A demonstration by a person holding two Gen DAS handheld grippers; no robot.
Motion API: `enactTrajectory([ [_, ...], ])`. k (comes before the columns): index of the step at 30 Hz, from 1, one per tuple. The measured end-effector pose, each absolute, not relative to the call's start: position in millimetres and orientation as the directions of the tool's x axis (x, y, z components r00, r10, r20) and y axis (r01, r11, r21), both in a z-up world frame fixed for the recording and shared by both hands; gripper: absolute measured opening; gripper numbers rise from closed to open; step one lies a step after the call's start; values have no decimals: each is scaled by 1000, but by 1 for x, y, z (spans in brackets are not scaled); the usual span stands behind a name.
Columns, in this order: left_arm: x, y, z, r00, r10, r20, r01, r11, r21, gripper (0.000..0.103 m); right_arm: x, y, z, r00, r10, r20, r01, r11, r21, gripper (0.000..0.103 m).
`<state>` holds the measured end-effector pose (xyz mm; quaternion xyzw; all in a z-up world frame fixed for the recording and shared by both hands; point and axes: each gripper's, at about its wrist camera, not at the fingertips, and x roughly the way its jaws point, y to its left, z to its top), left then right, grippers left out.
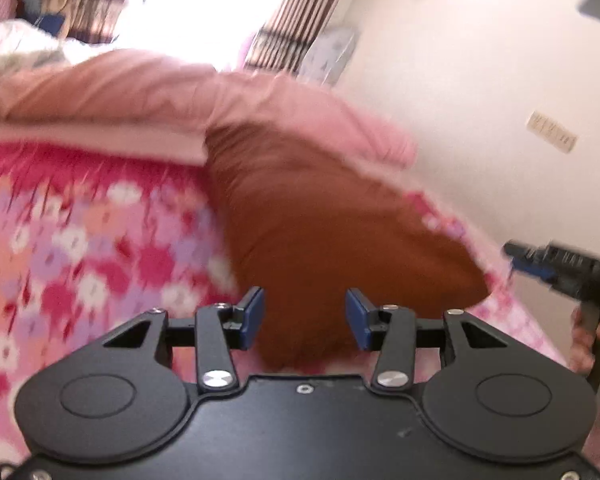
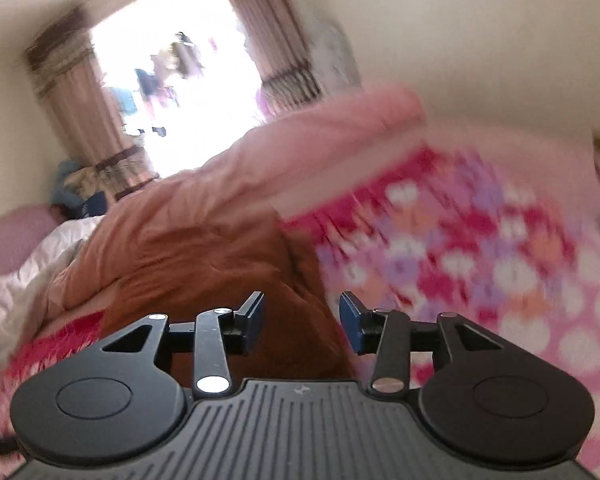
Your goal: Fold large clothes
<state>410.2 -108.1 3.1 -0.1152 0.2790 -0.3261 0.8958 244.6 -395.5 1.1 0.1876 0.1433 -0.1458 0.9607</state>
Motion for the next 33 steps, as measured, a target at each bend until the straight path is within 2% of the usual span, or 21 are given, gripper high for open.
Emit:
enactTrajectory([
  [6,436,-142,11,629,-680,-377,545,731,-410,47,262,-371,14,923,-204,-326,290,926,242,41],
  [13,464,-182,-23,572,-667,-477,528,745,-408,47,296,-369,-16,884,-209,-419,315,928,201,35],
  [16,467,-187,-40,570,-669,-477,535,743,-402,47,306,-375,-34,864,-209,-457,326,925,193,32],
  [19,468,-187,-46,567,-678,-468,542,735,-408,47,309,-378,-49,857,-210,-471,330,925,188,24],
  [21,470,-185,-43,555,-685,-473,539,729,-422,47,308,-379,-52,858,-204,-471,325,926,191,24],
  [25,470,-181,-23,547,-692,-471,552,721,-420,47,305,-377,-40,854,-200,-480,323,927,188,24],
  [33,520,-186,13,594,-655,-467,534,755,-379,47,332,-376,18,894,-173,-412,267,946,182,24],
])
